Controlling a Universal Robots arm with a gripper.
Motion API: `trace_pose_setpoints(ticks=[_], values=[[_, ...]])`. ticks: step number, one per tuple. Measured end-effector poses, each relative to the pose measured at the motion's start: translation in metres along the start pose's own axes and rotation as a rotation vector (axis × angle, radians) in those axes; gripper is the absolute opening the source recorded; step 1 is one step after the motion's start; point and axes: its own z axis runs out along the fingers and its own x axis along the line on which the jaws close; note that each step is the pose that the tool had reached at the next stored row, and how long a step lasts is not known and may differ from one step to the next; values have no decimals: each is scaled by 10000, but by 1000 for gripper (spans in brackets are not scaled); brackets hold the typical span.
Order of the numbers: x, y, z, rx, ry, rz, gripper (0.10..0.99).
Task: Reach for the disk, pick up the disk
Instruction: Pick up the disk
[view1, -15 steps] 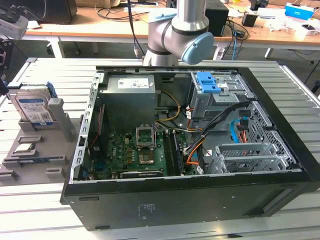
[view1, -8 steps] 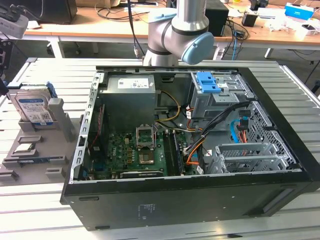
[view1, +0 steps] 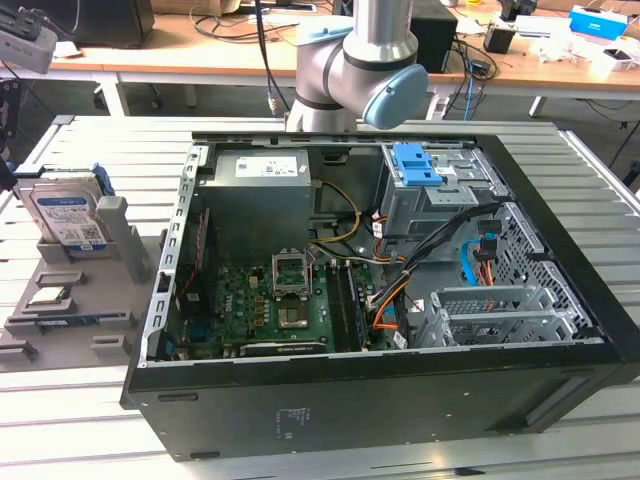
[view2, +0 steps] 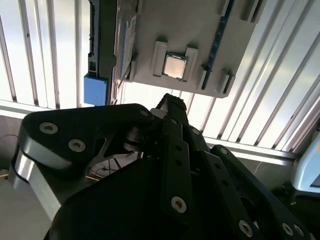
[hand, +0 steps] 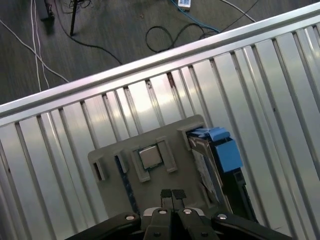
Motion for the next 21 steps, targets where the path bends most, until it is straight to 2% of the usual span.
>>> trace_pose_setpoints(ticks=[16, 21], values=[[0, 0, 0, 1, 53, -1355, 106], [0, 0, 0, 1, 76, -1954, 106]])
